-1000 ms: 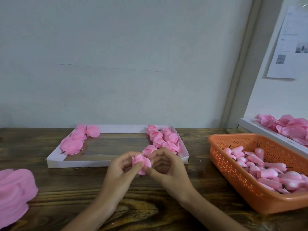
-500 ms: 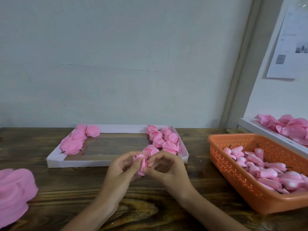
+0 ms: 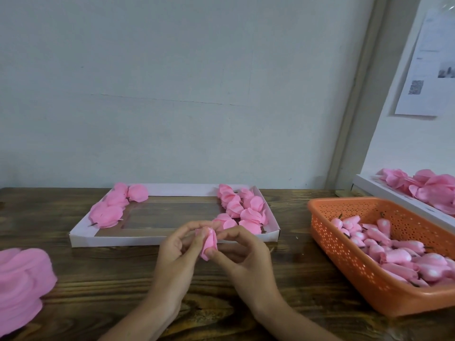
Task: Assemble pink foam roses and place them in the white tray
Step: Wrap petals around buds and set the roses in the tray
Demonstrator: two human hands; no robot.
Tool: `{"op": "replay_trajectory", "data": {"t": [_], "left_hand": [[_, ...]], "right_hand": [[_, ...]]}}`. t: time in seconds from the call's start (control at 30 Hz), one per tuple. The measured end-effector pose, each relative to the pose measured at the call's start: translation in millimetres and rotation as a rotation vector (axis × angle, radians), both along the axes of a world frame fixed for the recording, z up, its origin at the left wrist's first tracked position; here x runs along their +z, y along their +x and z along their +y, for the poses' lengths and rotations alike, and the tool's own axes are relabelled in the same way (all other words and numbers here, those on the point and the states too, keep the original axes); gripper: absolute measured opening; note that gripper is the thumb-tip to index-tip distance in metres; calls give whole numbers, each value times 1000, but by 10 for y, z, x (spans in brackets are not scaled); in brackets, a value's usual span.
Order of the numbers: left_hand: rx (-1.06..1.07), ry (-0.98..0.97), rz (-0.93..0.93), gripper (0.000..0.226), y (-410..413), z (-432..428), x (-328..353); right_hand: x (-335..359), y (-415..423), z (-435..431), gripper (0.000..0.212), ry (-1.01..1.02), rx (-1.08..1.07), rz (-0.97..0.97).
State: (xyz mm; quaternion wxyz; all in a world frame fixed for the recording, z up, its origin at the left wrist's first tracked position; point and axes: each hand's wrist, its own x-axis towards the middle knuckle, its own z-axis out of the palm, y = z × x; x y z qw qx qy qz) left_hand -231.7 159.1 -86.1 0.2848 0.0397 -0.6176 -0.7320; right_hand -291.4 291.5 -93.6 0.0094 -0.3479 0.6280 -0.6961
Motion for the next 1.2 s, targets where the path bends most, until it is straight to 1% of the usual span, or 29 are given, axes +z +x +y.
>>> {"op": "replay_trajectory", "data": {"t": [0.1, 0.2, 0.27, 0.33, 0.47, 0.53, 0.6, 0.73, 0.77, 0.8, 0.83, 0.87, 0.93, 0.97, 1.03, 1.07, 1.13, 1.2], "left_hand": [[32, 18, 16, 21, 12, 35, -3], [67, 4, 34, 24, 18, 79, 6], [54, 10, 46, 27, 21, 113, 12], [-2, 48, 48, 33, 26, 144, 17], [-158, 114, 35, 40, 49, 99, 23], [-243, 83, 16, 44, 40, 58, 8], [-283, 41, 3, 50, 32, 38, 1], [-358, 143, -14, 45, 70, 3, 58], [-387, 169, -14, 50, 81, -7, 80], [-410, 183, -14, 60, 99, -22, 102], [-419, 188, -18, 65, 113, -25, 117], [-409, 188, -26, 62, 127, -20, 130], [-346, 181, -54, 40, 139, 5, 142], [-307, 172, -74, 35, 144, 25, 150], [-231, 141, -102, 41, 139, 43, 140], [-196, 127, -107, 44, 134, 46, 141], [-148, 105, -109, 43, 122, 47, 153], [-128, 119, -107, 40, 116, 49, 158]], "right_hand": [[-22, 58, -21, 21, 0, -55, 33], [-55, 95, -59, 31, 21, -113, 98], [-62, 89, -68, 34, 32, -159, 144], [-61, 61, -58, 32, 4, -184, 143], [-34, 21, -35, 29, -82, -124, 46], [-5, 25, -33, 26, -109, -33, -2], [31, 40, -33, 21, -123, 72, -42], [66, 109, -55, 20, -74, 268, -153], [80, 135, -64, 19, -74, 313, -212], [97, 158, -76, 18, -91, 364, -284], [108, 179, -90, 18, -123, 424, -363], [112, 196, -109, 20, -161, 481, -442], [91, 204, -138, 28, -231, 551, -578], [69, 196, -149, 30, -260, 560, -629], [38, 180, -157, 32, -294, 565, -674], [27, 172, -159, 34, -294, 564, -652], [-1, 165, -160, 41, -234, 532, -504], [-32, 162, -159, 40, -154, 468, -370]]}}
